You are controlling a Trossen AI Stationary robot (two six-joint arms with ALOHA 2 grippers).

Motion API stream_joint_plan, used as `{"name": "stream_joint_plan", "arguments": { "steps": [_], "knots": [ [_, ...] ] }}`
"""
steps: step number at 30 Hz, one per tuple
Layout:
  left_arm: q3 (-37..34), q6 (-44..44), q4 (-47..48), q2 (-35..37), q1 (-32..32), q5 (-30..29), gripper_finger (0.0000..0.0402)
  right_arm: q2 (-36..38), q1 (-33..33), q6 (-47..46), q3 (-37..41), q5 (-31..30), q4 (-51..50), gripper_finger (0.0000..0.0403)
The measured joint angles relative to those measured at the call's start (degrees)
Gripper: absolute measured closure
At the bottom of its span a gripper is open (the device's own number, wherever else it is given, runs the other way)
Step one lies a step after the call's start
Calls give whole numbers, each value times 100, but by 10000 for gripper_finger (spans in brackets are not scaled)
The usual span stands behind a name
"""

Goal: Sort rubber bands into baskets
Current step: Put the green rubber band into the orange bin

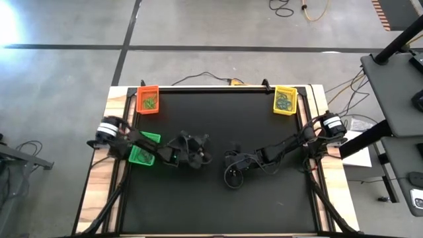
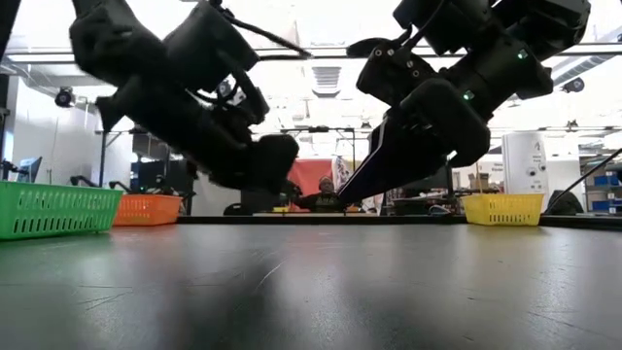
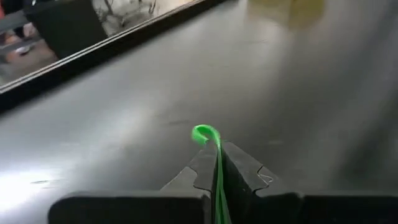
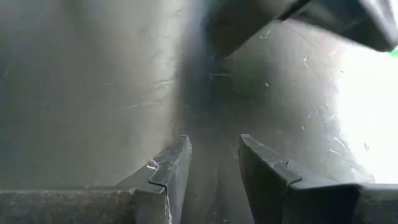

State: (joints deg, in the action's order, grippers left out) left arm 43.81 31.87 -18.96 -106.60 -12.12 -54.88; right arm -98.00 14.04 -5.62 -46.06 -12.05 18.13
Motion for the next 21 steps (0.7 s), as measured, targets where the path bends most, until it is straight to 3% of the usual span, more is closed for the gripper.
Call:
{"name": "stream_joint_plan", "arguments": {
  "steps": [4, 13, 16, 21],
  "knots": [
    [-22, -142, 1007, 809, 435, 266, 401, 0, 78, -60, 0, 0, 15, 273],
    [-15, -53, 3704, 2784, 1753, 158, 401, 0, 262, -147, 39, 0, 15, 273],
    [-15, -65, 4173, 3264, 2379, 148, 401, 0, 293, -198, 44, 0, 15, 273],
    [156, -936, 4462, 3472, 3871, 396, 401, 0, 294, -211, 46, -2, 54, 273]
  ]
}}
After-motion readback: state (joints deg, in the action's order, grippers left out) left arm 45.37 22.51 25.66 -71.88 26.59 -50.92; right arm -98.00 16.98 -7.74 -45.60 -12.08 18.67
